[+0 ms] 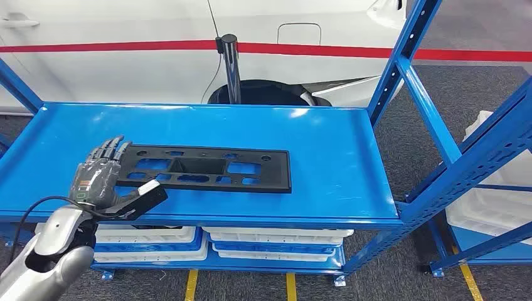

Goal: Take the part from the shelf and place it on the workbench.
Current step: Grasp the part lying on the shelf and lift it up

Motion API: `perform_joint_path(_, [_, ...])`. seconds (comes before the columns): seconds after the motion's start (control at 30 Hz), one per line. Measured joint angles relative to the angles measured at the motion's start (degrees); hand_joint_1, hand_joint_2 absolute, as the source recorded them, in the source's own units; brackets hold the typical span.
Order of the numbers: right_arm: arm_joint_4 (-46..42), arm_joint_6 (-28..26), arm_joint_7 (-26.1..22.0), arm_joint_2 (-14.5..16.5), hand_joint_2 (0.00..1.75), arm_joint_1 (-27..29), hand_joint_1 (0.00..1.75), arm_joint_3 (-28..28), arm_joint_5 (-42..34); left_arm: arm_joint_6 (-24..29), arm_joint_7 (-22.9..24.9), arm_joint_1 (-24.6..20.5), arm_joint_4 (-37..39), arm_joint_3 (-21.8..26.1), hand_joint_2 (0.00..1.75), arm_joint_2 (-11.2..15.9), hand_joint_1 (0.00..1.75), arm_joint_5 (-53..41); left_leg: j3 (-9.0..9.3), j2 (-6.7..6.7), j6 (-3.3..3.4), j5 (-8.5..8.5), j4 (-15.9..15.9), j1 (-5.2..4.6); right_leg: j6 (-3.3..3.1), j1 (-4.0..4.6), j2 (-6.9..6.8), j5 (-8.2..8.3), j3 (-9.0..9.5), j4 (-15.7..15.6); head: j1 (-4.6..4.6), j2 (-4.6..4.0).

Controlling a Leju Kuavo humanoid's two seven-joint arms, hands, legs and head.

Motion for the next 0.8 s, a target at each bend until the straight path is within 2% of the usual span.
perform_joint_path(0.2, [0.00, -0.01, 0.16, -0.04, 0.00, 0.03, 0.00, 0.04, 0.02, 1.54, 0.02, -0.18, 2.71, -0.01, 1.75, -0.05, 0.04, -0.98, 0.00, 0.00, 0.00, 0.00, 0.00, 0.00, 0.00, 0.00, 0.00, 0.00, -0.01, 0.00, 0.00, 0.00])
perform_joint_path(0.33, [0.00, -0.01, 0.23, -0.10, 0.00, 0.07, 0.00, 0.10, 0.03, 1.91, 0.11, -0.52, 4.11, 0.01, 1.75, -0.07, 1.73, -0.91, 0.00, 0.00, 0.00, 0.00, 0.00, 0.00, 0.00, 0.00, 0.00, 0.00, -0.01, 0.00, 0.00, 0.00])
perform_joint_path(0.8, [0.00, 0.01, 0.04, -0.21, 0.00, 0.15, 0.00, 0.75, -0.15, -0.64, -0.22, -2.73, 5.92, 0.06, 1.75, -0.11, 1.75, 3.87, 0.04, 0.00, 0.00, 0.00, 0.00, -0.01, 0.00, 0.00, 0.00, 0.00, 0.11, 0.01, 0.00, 0.00])
